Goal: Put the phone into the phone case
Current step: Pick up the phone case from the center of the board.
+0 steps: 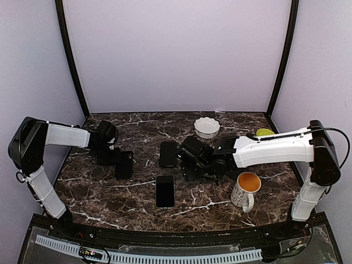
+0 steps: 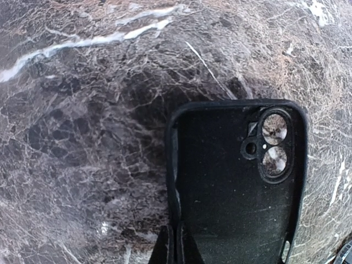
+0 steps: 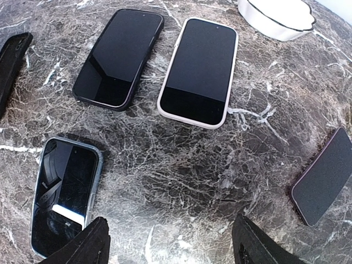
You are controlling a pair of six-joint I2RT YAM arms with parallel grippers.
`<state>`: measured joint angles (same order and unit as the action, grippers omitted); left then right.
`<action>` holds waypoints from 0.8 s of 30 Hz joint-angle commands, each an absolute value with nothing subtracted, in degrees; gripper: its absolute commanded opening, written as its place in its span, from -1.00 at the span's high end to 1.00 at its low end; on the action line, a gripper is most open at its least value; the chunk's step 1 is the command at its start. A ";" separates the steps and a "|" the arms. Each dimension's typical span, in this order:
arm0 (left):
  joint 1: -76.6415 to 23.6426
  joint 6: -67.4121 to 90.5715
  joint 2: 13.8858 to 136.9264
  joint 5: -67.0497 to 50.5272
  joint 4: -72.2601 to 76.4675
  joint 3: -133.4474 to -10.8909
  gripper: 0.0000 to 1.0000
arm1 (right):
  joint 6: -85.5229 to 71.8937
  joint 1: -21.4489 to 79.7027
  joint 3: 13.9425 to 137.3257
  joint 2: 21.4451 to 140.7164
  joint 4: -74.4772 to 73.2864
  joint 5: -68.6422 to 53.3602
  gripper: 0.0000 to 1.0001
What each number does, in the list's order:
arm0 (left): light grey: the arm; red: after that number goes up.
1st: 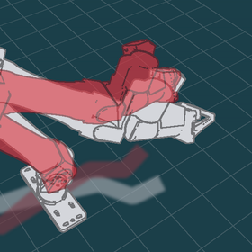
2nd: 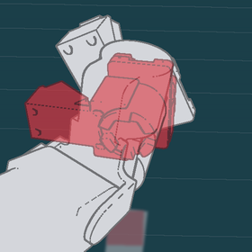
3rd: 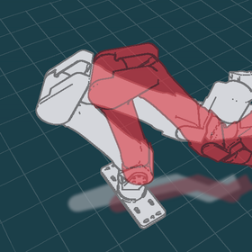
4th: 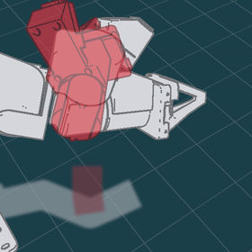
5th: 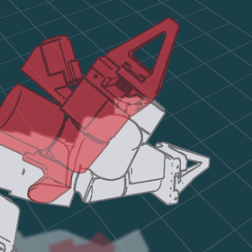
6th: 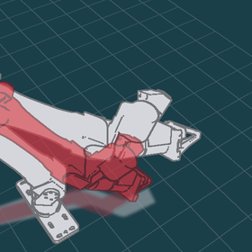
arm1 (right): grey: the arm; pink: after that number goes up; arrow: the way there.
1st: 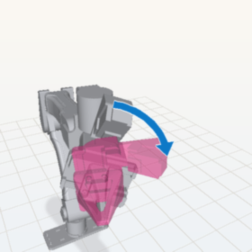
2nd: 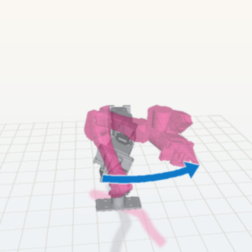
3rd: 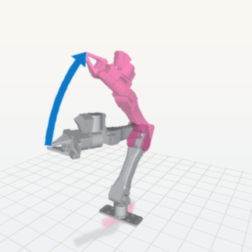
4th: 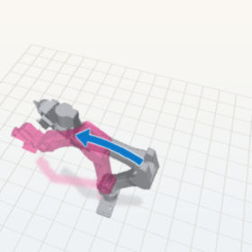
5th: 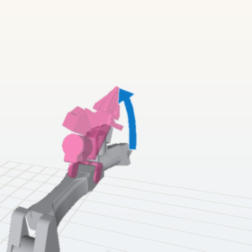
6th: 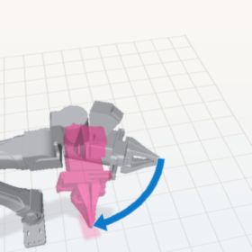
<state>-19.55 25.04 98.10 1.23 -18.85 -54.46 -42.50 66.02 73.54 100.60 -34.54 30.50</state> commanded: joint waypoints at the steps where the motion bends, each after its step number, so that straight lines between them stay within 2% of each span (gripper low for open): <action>1: -20.90 25.29 95.04 -2.33 -19.86 -52.44 1.00 | -42.56 66.53 74.21 98.35 -34.58 32.16 -0.55; 8: -33.37 21.24 80.10 17.08 -13.08 -50.58 1.00 | -37.52 66.61 70.50 92.38 -23.84 28.26 -0.57; 16: -52.45 5.66 66.74 45.23 8.02 -45.99 1.00 | -29.91 66.60 61.54 81.93 2.70 17.85 -0.60; 20: -59.92 -6.59 65.58 52.39 22.72 -44.89 1.00 | -27.48 66.62 58.95 80.24 16.83 10.41 -0.65; 24: -64.77 -10.79 66.25 53.24 29.52 -44.95 1.00 | -25.68 66.62 62.62 83.47 18.06 10.31 -0.68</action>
